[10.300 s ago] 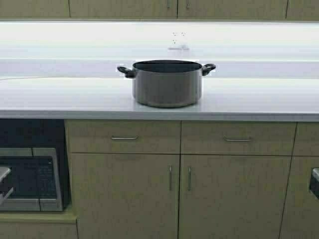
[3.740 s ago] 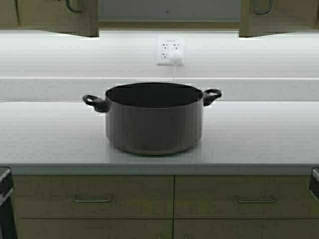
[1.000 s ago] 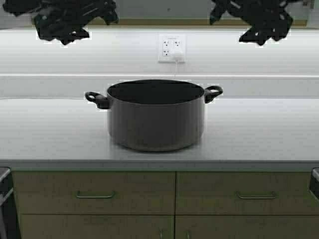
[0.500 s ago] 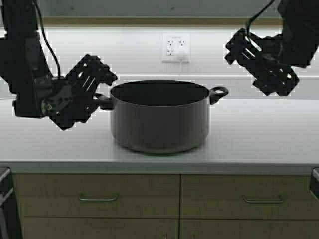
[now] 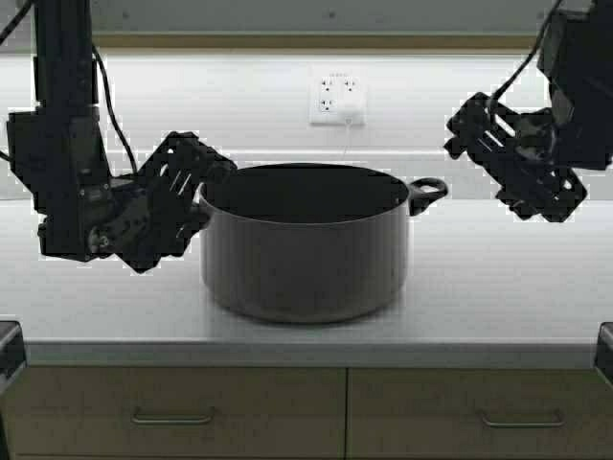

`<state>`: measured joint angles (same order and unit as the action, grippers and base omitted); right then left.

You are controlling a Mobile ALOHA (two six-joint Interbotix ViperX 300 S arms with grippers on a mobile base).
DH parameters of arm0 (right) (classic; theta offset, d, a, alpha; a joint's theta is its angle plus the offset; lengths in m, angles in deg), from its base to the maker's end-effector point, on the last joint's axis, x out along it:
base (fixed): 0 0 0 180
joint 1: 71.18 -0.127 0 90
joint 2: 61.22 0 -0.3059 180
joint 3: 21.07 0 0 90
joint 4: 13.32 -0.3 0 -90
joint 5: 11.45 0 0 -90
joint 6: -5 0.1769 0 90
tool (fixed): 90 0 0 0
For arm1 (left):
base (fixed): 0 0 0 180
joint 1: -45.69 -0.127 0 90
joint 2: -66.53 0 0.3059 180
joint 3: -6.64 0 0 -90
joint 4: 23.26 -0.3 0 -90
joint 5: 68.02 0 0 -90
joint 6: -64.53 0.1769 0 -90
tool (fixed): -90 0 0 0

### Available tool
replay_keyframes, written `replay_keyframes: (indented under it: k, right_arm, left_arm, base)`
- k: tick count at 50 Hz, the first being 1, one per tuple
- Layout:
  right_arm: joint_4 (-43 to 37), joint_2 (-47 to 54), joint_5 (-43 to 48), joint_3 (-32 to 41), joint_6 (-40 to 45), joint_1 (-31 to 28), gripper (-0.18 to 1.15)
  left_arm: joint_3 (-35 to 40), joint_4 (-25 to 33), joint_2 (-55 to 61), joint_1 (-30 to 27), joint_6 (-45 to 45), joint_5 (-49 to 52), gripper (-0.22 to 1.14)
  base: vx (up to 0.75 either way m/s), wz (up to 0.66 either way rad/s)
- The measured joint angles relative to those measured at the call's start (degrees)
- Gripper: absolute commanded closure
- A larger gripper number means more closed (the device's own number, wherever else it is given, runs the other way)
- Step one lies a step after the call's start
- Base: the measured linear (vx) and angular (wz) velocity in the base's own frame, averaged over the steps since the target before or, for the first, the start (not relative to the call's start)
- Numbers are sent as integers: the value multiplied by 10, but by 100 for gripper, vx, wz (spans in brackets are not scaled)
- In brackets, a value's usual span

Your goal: Open the cabinet, put the pot inside, then close it

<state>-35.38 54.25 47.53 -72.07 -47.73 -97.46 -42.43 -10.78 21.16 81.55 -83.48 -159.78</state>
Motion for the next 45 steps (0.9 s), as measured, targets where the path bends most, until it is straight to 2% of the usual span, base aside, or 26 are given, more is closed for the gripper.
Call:
replay_keyframes:
  k: [10,17,24,34,45]
  right_arm:
    - [3,44,6,14,11,2,-5]
    - [1,97,63,27,23,-4,-5]
    - [3,173,141,68,111,12,-5]
    - [117,278,252,135,223,71,-5]
    - [220,314,269,190,245,137,-5]
  left_arm:
    - [1,22,31,4,4,-1,-10]
    - [23,37,76,-1,-4,-1,-10]
    - [56,59,112,4,-9,-18,-10]
    - [90,118,136,0,-29,-57,-10]
    - [103,176,151,2,-62,-73,-10]
  base:
    - [9,2]
    - [3,3]
    - [0,-1]
    - [-1,0]
    - [0,0]
